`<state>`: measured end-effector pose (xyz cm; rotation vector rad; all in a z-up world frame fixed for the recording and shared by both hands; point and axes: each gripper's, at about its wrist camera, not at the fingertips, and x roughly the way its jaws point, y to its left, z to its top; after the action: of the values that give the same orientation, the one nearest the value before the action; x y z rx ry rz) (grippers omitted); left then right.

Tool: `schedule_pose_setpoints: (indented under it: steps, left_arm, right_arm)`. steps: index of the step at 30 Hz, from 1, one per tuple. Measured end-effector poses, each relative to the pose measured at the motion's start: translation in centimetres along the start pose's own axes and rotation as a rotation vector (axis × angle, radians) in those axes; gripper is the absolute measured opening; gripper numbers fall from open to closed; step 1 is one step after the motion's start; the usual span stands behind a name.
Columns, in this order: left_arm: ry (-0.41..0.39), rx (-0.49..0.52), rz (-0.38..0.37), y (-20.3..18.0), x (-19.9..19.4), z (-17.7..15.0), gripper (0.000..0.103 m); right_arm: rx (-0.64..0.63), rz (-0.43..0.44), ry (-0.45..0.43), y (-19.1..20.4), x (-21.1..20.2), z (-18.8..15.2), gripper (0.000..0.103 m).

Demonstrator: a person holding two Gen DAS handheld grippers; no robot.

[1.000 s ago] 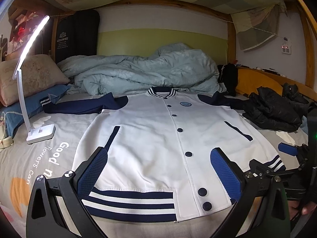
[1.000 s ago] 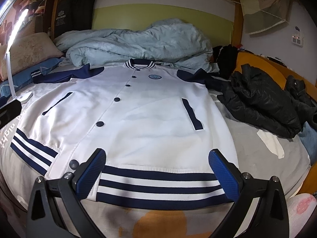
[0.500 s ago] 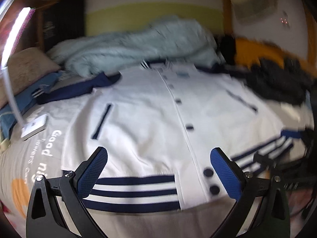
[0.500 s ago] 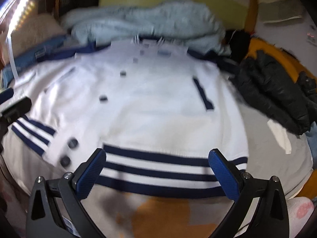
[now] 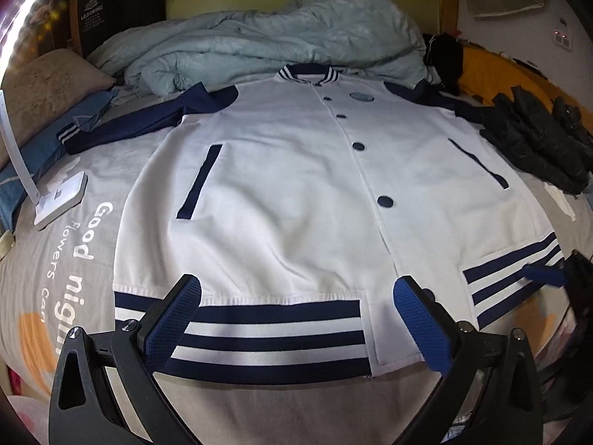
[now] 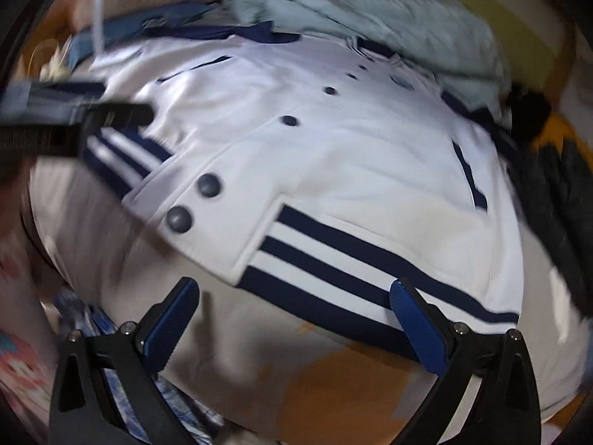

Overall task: Fold large clothes
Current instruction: 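Grasp the striped hem of the white jacket with both grippers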

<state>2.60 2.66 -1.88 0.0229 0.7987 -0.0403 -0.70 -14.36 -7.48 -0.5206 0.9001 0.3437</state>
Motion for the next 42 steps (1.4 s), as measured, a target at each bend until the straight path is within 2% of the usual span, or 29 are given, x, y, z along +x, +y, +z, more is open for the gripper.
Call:
schedule_pose_setpoints:
  steps: [2, 4, 5, 7, 10, 12, 14, 16, 18, 20, 22, 24, 26, 30, 31, 32, 33, 34, 35, 36, 37, 38, 39, 42]
  left_arm:
    - [-0.009, 0.03, 0.03, -0.3, -0.2, 0.0, 0.103]
    - [0.007, 0.062, 0.07, -0.6, 0.2, 0.0, 0.103]
    - [0.029, 0.078, 0.056, -0.8, 0.5, -0.1, 0.103]
    - [0.057, 0.097, 0.002, -1.0, 0.9, -0.4, 0.103]
    - [0.086, 0.192, -0.075, -2.6, 0.9, -0.9, 0.103]
    - [0.145, 0.225, -0.176, -3.5, 1.2, -1.5, 0.103]
    - [0.181, 0.236, -0.218, -4.0, 1.6, -1.9, 0.103]
    - [0.192, 0.306, -0.162, -5.1, 1.8, -2.6, 0.103]
    - [0.216, 0.381, -0.076, -5.8, 2.7, -3.6, 0.103]
    - [0.244, 0.392, -0.032, -5.7, 3.5, -4.2, 0.103]
    - [0.239, 0.354, -0.027, -5.0, 3.4, -4.2, 0.103]
    - [0.174, 0.326, 0.054, -3.9, 3.0, -4.0, 0.103]
    - [0.124, 0.301, 0.132, -2.3, 2.8, -3.8, 0.103]
    - [0.104, 0.167, 0.273, 2.0, 3.6, -3.7, 0.103]
    - [0.098, 0.14, 0.299, 2.9, 3.7, -3.4, 0.102]
    - [0.085, 0.101, 0.333, 4.2, 3.5, -3.2, 0.095]
    - [0.07, 0.062, 0.363, 5.3, 3.3, -3.1, 0.081]
    - [0.063, 0.025, 0.369, 6.3, 3.1, -2.9, 0.072]
    - [0.064, -0.01, 0.346, 6.9, 2.8, -2.7, 0.051]
    - [0.069, -0.055, 0.299, 7.7, 2.6, -2.6, 0.042]
    - [0.07, -0.081, 0.272, 8.2, 2.4, -2.5, 0.041]
    - [0.06, -0.088, 0.267, 8.3, 2.2, -2.3, 0.035]
    - [0.044, -0.072, 0.27, 8.2, 1.8, -2.0, 0.028]
    - [0.006, -0.031, 0.288, 7.4, 0.9, -0.8, 0.023]
  right_arm:
    - [-0.034, -0.048, 0.032, 0.7, 0.8, -0.2, 0.103]
    - [-0.046, -0.136, 0.046, 0.5, 1.5, -0.4, 0.103]
    - [-0.038, -0.142, 0.044, -0.1, 1.4, -0.3, 0.103]
    - [0.016, -0.142, 0.049, -1.5, 1.2, -0.1, 0.103]
    - [0.088, -0.196, 0.051, -3.5, 1.4, 0.1, 0.103]
    - [0.118, -0.165, 0.061, -4.0, 1.6, 0.2, 0.103]
    - [0.126, -0.169, 0.056, -4.1, 1.6, 0.2, 0.103]
    - [0.094, -0.205, 0.04, -3.2, 1.2, 0.0, 0.103]
    - [0.057, -0.241, 0.036, -2.5, 1.2, -0.3, 0.103]
    - [0.032, -0.258, 0.041, -2.0, 1.3, -0.8, 0.103]
    - [0.013, -0.262, 0.025, -1.8, 0.8, -1.5, 0.103]
    - [0.007, -0.279, 0.015, -2.2, 0.8, -1.6, 0.103]
    - [0.043, -0.355, 0.009, -3.1, 0.7, -1.9, 0.103]
    - [0.121, -0.487, 0.02, -5.6, 1.2, -2.0, 0.103]
    - [0.142, -0.508, 0.022, -6.1, 1.2, -2.1, 0.103]
    - [0.166, -0.526, 0.024, -6.7, 1.1, -2.2, 0.102]
    - [0.195, -0.536, 0.02, -7.4, 1.0, -2.4, 0.1]
    - [0.214, -0.541, 0.014, -7.8, 0.7, -2.5, 0.088]
    - [0.227, -0.542, 0.011, -8.0, 0.5, -2.5, 0.073]
    - [0.244, -0.541, 0.007, -8.3, 0.3, -2.4, 0.065]
    - [0.268, -0.542, -0.001, -8.7, 0.0, -2.4, 0.045]
    - [0.284, -0.54, -0.005, -9.0, -0.3, -2.4, 0.032]
    - [0.313, -0.526, -0.014, -9.4, -0.6, -2.4, 0.027]
    - [0.39, -0.465, -0.049, -10.7, -1.5, -2.0, 0.017]
